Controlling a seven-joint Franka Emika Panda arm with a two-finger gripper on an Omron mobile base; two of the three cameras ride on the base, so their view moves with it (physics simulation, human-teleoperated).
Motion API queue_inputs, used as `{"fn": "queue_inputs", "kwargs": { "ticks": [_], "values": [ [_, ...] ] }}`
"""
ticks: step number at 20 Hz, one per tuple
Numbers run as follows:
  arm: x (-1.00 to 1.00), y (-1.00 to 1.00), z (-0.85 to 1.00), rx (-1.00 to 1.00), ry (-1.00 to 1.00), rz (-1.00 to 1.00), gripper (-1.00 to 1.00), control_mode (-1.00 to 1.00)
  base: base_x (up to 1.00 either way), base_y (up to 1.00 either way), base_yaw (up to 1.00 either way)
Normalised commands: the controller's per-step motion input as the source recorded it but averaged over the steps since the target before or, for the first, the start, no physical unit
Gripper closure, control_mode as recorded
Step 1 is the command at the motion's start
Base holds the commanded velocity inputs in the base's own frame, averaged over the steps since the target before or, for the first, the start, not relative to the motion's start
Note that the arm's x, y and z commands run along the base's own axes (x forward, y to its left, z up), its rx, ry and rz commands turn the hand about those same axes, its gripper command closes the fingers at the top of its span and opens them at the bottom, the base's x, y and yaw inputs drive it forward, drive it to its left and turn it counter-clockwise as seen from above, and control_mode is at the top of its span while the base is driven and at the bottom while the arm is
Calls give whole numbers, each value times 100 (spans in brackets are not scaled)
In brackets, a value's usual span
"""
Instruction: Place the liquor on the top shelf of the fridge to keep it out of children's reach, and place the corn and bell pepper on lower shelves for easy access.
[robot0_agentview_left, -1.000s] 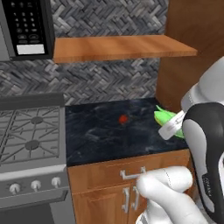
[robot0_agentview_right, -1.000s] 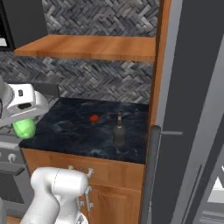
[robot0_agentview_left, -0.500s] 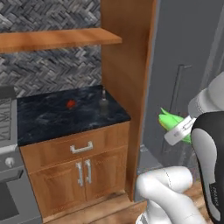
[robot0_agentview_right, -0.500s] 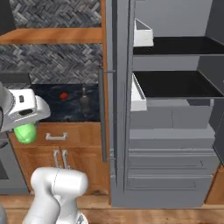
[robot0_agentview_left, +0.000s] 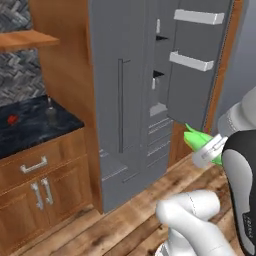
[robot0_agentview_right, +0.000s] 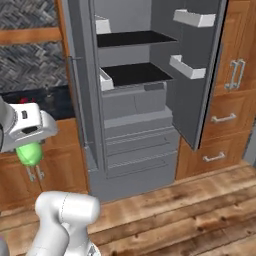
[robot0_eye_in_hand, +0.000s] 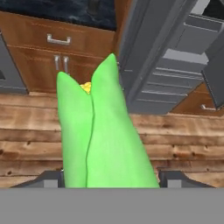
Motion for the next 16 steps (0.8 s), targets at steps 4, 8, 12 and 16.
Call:
{"fn": "queue_inputs", "kwargs": {
  "ticks": [4, 8, 12, 16],
  "values": [
    [0, 0, 0, 0, 0, 0, 100, 100, -17, -40, -70],
    [0, 0, 0, 0, 0, 0, 100, 100, 23, -40, -64],
    [0, 0, 0, 0, 0, 0, 100, 100, 63, -39, -42],
    [0, 0, 0, 0, 0, 0, 100, 100, 68, -28, -19]
  ]
}}
